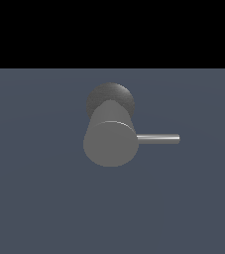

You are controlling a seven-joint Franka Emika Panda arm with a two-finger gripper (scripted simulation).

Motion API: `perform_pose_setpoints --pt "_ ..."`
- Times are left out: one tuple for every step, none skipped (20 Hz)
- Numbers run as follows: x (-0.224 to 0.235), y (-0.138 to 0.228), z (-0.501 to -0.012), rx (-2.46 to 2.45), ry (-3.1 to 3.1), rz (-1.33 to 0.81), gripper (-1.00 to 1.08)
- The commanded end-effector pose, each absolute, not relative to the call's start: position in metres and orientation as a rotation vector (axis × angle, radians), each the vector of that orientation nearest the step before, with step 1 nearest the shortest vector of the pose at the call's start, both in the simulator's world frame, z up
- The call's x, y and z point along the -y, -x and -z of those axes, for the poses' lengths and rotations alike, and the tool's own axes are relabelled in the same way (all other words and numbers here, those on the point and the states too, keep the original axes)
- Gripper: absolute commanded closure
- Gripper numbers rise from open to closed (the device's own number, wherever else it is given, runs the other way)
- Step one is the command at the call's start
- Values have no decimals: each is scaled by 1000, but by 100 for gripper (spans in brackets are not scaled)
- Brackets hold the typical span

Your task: Turn on the faucet by rotating a designated handle.

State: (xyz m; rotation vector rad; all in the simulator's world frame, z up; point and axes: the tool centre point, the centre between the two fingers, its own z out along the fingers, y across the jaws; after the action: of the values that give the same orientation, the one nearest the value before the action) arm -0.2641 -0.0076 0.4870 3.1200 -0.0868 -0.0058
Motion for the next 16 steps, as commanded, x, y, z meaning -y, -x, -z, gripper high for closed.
perform_pose_setpoints --pt "8 264 -487 87 -3120 6 108" --pt "7 264 -487 87 -3121 5 108" --pt "7 264 -487 86 -3124 3 108" --pt "7 264 -487 85 -3130 0 108" --pt "7 264 -488 84 -3137 -5 108" --pt "7 263 -488 82 -3147 -11 108" --pt "7 263 -489 79 -3159 -18 108" --pt "7 263 -490 77 -3173 -27 108" --pt "6 262 -491 74 -3189 -38 108" --pt "6 262 -492 70 -3207 -50 108" --pt "6 261 -493 67 -3227 -64 108" --pt "5 261 -495 62 -3249 -79 108" --pt "5 260 -497 58 -3274 -97 108" --pt "5 260 -499 53 -3300 -116 108" --pt "5 259 -501 48 -3328 -138 108" --pt "5 258 -503 42 -3358 -161 108"
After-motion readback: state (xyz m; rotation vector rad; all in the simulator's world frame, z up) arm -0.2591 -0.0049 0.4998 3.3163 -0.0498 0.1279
